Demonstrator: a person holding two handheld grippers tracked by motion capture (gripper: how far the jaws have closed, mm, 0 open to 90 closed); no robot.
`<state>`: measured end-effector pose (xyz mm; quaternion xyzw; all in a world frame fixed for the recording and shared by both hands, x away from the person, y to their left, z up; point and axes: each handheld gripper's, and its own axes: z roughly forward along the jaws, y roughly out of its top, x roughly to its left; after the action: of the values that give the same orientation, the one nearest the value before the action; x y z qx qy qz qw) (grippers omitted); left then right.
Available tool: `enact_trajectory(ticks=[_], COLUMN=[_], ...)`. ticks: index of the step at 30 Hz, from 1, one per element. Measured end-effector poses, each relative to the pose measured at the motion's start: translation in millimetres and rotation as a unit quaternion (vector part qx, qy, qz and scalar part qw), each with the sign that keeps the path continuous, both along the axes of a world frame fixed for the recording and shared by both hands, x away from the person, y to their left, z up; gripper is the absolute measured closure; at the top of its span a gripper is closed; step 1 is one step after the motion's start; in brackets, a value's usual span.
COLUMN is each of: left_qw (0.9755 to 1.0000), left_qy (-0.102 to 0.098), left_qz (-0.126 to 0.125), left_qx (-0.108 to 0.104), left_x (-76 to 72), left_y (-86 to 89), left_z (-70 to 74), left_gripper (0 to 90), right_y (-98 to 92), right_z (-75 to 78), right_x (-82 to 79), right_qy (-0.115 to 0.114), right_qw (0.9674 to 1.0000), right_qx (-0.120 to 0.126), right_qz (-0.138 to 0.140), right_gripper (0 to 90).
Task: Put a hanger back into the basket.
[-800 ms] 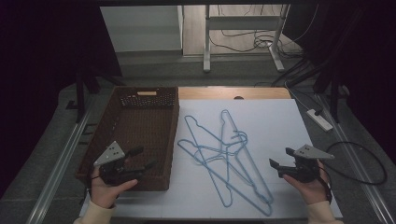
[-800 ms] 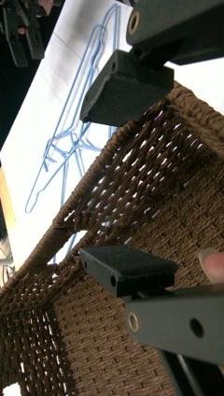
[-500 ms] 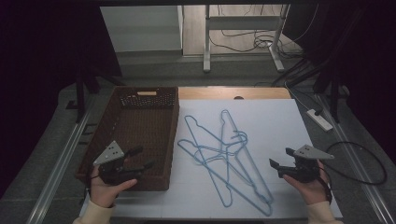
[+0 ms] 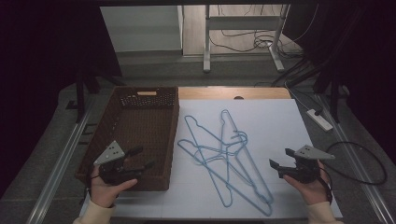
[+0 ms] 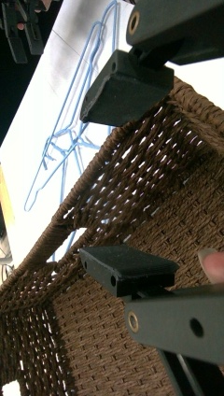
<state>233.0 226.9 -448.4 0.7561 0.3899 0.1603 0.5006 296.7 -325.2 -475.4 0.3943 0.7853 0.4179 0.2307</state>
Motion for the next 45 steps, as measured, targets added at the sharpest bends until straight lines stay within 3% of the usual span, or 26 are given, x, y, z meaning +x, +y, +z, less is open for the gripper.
enact_trajectory(ticks=[22,34,41,45], left_qw=[1.0,1.0,1.0,1.0], left_qy=[-0.002,-0.001,-0.002,-0.004], left_qz=[0.0,-0.002,-0.002,-0.003], left_qx=[0.0,-0.001,-0.002,-0.002], left_x=[0.6,1.6,1.1,0.7], left_y=[0.0,0.3,0.9,1.2], left_z=[1.3,1.5,2.6,3.8], left_gripper=[30.2,30.2,30.2,30.2], right_y=[14.0,57.3,85.6,104.6], right_z=[9.9,20.6,21.2,17.9], right_x=[-1.3,5.1,10.3,15.0], right_qy=[0.014,0.047,0.06,0.072], right_qw=[0.9994,0.9953,0.9914,0.9873], right_qx=[0.002,-0.029,-0.06,-0.092], right_qz=[0.031,0.079,0.099,0.108], right_gripper=[21.7,22.0,22.4,22.8])
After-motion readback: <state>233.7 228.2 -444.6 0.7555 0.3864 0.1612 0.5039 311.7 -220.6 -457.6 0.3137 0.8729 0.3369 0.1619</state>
